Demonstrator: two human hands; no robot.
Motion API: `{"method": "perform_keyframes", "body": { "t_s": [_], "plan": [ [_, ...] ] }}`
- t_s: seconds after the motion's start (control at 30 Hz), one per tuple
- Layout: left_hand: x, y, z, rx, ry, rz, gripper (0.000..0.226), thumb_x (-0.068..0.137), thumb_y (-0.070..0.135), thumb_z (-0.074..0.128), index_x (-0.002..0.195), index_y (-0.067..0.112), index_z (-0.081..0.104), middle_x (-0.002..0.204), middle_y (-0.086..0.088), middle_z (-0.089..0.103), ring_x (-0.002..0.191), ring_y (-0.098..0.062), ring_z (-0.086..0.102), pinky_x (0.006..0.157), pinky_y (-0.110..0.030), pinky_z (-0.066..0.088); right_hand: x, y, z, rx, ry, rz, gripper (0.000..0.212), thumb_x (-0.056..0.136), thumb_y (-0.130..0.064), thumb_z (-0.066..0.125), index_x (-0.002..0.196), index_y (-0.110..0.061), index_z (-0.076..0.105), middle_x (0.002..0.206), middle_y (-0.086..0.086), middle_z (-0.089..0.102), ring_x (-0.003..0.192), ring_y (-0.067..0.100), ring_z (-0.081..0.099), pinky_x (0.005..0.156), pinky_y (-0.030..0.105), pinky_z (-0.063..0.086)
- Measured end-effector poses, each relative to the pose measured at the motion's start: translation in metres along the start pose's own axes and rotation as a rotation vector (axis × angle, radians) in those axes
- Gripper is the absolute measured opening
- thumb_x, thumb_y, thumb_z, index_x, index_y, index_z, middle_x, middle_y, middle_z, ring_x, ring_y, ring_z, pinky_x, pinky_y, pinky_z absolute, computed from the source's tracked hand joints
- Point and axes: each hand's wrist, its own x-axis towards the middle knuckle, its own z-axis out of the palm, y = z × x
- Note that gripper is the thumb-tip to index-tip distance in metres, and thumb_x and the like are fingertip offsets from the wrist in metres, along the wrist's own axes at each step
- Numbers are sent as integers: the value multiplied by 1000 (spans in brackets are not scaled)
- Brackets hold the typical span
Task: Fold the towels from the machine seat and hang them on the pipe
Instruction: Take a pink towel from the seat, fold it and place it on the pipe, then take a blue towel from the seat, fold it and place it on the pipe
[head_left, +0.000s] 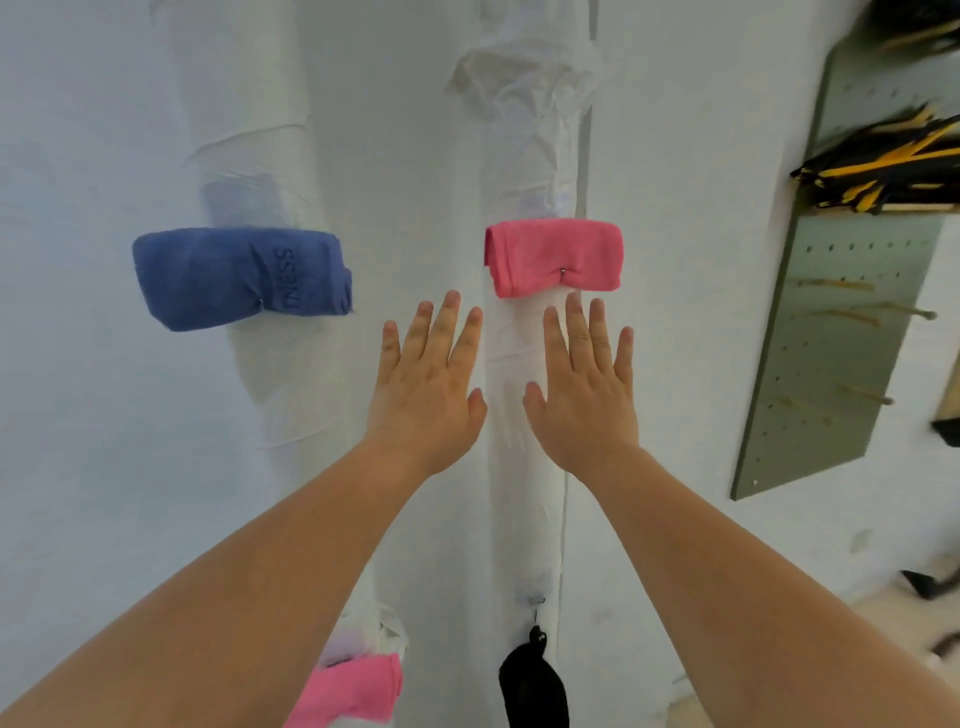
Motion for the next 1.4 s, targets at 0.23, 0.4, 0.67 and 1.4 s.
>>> {"method": "perform_keyframes", "body": {
  "t_s": [0.23,0.4,0.67,1.4],
  "plan": [
    [-128,-94,-14,-278,-194,240,69,102,45,39,161,21,12,170,-8,4,156,-27,10,126,-44,14,-96,-145,-43,-64,-236,211,69,102,-56,28,161,-30,3,170,6,-8,156,29,-9,125,54,-4],
    [-195,-141,-14,-326,-341,340,69,98,43,44,158,22,20,168,-11,7,153,-32,15,123,-49,18,-172,-208,-80,-125,-486,312,73,98,-56,40,160,-35,8,168,3,-15,156,28,-8,124,57,-2],
    [-272,-117,-20,-397,-526,483,65,97,44,45,155,24,24,168,-10,8,150,-34,17,122,-49,18,-274,-229,-128,-108,-678,567,69,95,-55,48,156,-38,20,169,3,-5,155,30,2,125,55,3],
    [-617,203,-58,-457,-1141,1231,70,95,48,54,155,24,28,162,-8,26,145,-30,31,118,-45,30,-772,-180,-299,-97,-1104,1497,61,96,-53,51,150,-32,35,166,4,16,150,30,20,120,56,19]
  ]
}}
